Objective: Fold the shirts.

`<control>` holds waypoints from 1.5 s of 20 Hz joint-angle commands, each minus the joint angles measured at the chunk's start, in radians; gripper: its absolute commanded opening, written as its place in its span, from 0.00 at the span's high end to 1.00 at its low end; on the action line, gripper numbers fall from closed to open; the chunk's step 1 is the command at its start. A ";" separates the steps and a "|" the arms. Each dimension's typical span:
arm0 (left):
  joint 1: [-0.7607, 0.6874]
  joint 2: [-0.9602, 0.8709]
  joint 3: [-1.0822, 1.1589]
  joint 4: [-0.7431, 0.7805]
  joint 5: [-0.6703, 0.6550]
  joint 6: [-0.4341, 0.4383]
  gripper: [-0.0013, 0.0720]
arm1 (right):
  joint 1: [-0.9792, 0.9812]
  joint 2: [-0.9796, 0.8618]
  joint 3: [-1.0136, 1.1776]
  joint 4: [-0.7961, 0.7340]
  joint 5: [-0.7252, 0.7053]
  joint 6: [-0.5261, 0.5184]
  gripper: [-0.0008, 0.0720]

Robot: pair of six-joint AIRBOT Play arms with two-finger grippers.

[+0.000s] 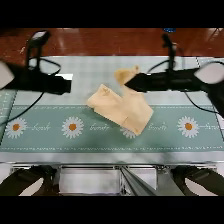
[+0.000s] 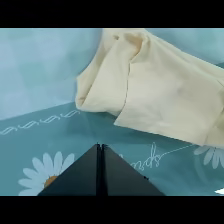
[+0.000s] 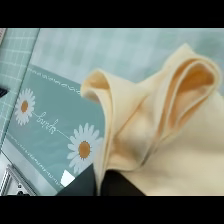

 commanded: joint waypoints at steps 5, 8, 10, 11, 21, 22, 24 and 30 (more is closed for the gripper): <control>0.010 0.349 -0.529 -0.214 0.264 -0.114 0.95 | 0.163 -0.530 0.304 0.145 -0.039 0.008 0.49; 0.010 0.310 -0.610 -0.228 0.315 -0.114 0.95 | 0.143 -0.554 0.310 0.168 0.094 -0.005 0.42; 0.010 0.282 -0.613 -0.229 0.323 -0.114 0.95 | 0.069 -0.501 0.310 0.113 0.237 -0.003 0.42; 0.010 0.278 -0.613 -0.232 0.330 -0.114 0.95 | 0.015 -0.450 0.309 0.047 0.304 0.000 0.42; 0.010 0.278 -0.613 -0.240 0.334 -0.114 0.95 | -0.313 0.378 -0.657 -0.433 -0.116 0.421 0.43; 0.010 0.278 -0.613 -0.240 0.334 -0.114 0.95 | -0.306 0.380 -0.734 -0.333 -0.158 0.396 0.43; 0.010 0.278 -0.613 -0.240 0.334 -0.114 0.95 | -0.284 0.332 -0.814 -0.122 -0.227 0.272 0.43; 0.010 0.278 -0.613 -0.240 0.334 -0.114 0.95 | -0.266 0.003 -0.736 0.330 -0.182 -0.142 0.43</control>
